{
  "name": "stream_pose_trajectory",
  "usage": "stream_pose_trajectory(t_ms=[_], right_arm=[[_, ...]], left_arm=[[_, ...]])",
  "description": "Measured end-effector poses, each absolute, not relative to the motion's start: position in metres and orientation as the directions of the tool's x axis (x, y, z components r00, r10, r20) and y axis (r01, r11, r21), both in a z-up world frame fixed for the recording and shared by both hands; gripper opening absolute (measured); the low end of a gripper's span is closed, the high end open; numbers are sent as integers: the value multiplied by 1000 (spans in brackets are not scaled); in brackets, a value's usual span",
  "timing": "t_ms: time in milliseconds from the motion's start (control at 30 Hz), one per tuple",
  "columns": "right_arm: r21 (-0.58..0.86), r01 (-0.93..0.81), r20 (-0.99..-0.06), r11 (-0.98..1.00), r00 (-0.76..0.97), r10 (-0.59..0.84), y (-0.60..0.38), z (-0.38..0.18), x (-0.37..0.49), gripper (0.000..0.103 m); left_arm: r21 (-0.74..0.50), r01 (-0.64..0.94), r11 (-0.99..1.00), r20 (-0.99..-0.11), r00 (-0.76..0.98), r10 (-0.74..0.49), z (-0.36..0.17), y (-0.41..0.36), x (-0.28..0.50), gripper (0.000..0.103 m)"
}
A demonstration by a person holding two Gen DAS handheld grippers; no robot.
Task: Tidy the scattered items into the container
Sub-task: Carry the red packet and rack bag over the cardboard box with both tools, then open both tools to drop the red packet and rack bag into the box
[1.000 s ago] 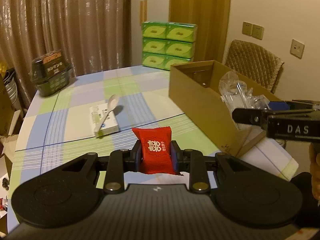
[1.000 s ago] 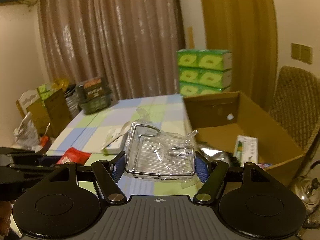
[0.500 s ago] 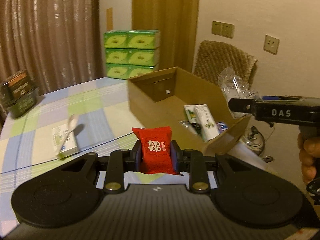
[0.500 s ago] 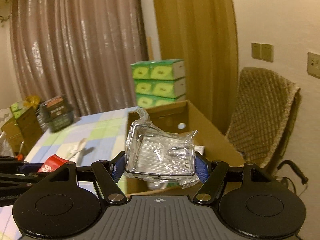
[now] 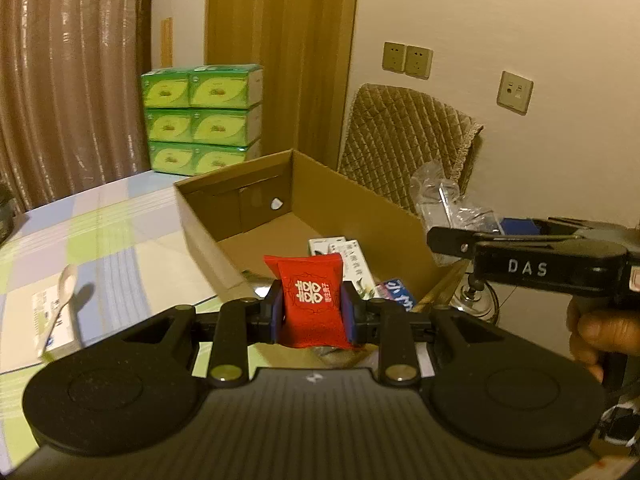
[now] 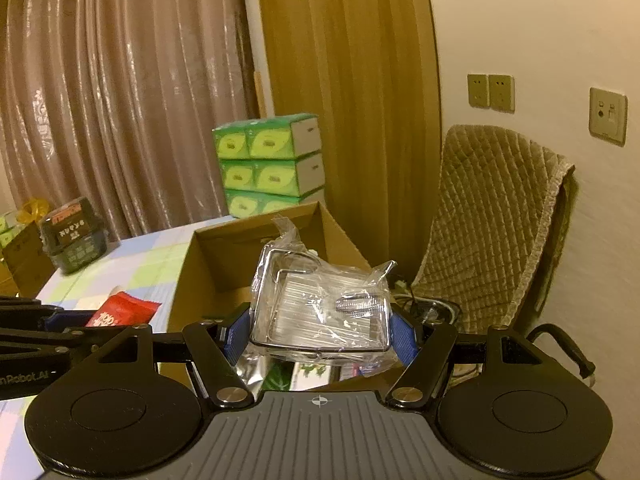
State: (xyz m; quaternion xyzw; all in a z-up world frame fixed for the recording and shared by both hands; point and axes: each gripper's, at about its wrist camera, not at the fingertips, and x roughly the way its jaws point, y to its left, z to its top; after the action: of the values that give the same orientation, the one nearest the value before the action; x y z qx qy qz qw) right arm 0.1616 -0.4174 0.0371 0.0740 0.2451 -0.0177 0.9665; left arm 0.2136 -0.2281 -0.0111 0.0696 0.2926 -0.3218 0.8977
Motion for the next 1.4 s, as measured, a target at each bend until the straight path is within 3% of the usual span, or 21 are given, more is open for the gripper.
stream_pose_trajectory(t_ms=[667,700,733,767,1400], right_arm=[[116,69,-506,991,862,0,-428,19,189,67],[116,70,-507,991,862,-1,-428,19,189,67],[116,71,-508,991,862,-2,-428,19,188,67],[115,72,-508,991,861,-3,-429,19,188,67],[125,17,-506,992,861,50,-414,21,193,67]], left_arm=[[-102,622,777,-577,599,-555,-32,-263,250,25],[-110,620,777,-575,598,-559,-32,-263,251,31],[-117,618,777,-571,599,-562,-33,-263,251,45],[-116,616,780,-566,604,-561,-33,-262,251,48],[-90,553,828,-598,634,-489,-46,-222,232,53]])
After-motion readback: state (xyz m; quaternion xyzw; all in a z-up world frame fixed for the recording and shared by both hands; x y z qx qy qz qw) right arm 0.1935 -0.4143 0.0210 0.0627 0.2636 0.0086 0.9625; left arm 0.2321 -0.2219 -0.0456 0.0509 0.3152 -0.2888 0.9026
